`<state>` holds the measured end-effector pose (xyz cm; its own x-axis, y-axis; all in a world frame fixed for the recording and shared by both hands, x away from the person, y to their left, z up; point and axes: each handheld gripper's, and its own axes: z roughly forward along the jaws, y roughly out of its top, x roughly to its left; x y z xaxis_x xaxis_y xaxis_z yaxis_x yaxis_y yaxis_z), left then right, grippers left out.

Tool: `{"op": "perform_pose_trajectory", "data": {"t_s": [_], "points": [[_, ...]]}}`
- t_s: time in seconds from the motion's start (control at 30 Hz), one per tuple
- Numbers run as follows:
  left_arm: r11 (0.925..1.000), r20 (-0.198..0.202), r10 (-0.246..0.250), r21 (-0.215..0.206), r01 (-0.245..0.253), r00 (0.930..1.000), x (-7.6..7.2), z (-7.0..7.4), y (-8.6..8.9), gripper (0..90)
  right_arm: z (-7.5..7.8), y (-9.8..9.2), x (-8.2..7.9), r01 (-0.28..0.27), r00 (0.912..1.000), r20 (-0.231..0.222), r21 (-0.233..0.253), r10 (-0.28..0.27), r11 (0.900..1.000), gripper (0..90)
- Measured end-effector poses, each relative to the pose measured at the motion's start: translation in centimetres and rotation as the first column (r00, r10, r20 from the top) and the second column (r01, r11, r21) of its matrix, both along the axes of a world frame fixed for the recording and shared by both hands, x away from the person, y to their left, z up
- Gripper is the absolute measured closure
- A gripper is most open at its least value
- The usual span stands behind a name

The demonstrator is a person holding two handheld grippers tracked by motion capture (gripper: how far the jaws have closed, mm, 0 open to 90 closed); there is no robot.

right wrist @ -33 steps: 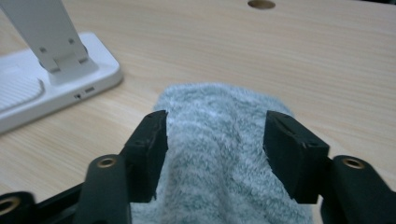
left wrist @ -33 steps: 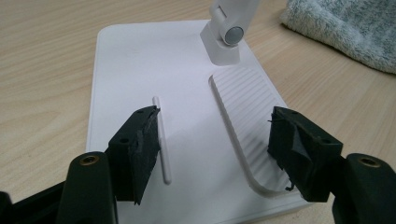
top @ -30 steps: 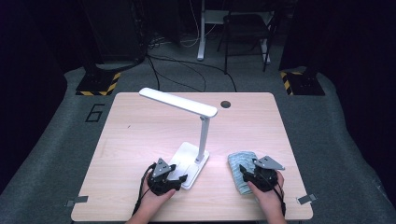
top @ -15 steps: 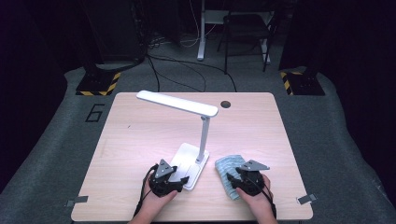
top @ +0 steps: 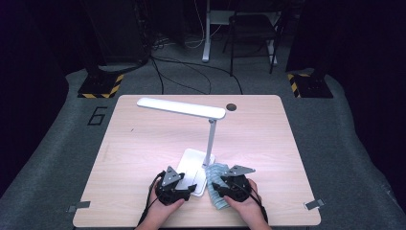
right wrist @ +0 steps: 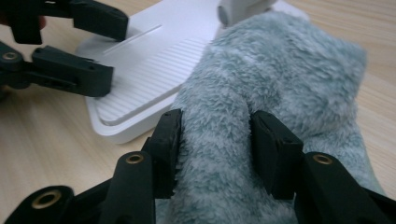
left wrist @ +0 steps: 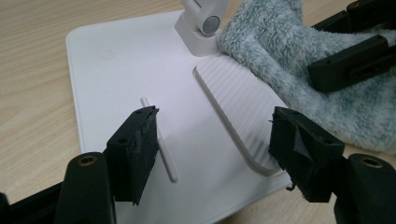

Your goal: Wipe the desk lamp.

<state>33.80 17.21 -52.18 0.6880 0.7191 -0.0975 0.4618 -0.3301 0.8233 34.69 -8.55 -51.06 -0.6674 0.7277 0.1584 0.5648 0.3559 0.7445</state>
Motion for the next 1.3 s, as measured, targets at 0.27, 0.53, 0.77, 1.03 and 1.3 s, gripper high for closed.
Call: {"op": "perform_pose_trajectory", "data": {"t_s": [0.27, 0.53, 0.77, 1.03, 1.3], "points": [[0.9998, 0.017, 0.014, -0.013, -0.014, 0.9997, 0.0, -0.2, -0.2, 32.0, 0.2, 1.2, -0.8, -0.044, 0.9982, -0.038, 0.027, 0.045, 0.999, 60.7], [0.9997, 0.023, 0.01, -0.024, -0.01, 0.9997, 0.0, -0.3, -0.1, 31.7, 0.9, 1.2, -1.6, -0.094, 0.9955, 0.016, 0.004, 0.094, 0.996, 44.5], [0.9996, 0.023, 0.008, -0.026, -0.008, 0.9997, 0.0, -0.3, -0.1, 31.7, 2.7, -1.3, -1.7, -0.113, 0.9819, 0.158, 0.044, 0.105, 0.993, 44.6], [0.9998, 0.022, 0.003, -0.018, -0.003, 0.9998, 0.0, -0.3, 0.0, 31.7, 0.8, -0.6, -1.9, -0.244, 0.9642, 0.082, -0.098, 0.252, 0.965, 58.1], [0.9997, 0.023, 0.005, -0.023, -0.005, 0.9997, 0.0, -0.3, 0.0, 31.7, 0.0, 1.3, -2.2, -0.254, 0.959, 0.099, -0.113, 0.266, 0.96, 57.2]]}}
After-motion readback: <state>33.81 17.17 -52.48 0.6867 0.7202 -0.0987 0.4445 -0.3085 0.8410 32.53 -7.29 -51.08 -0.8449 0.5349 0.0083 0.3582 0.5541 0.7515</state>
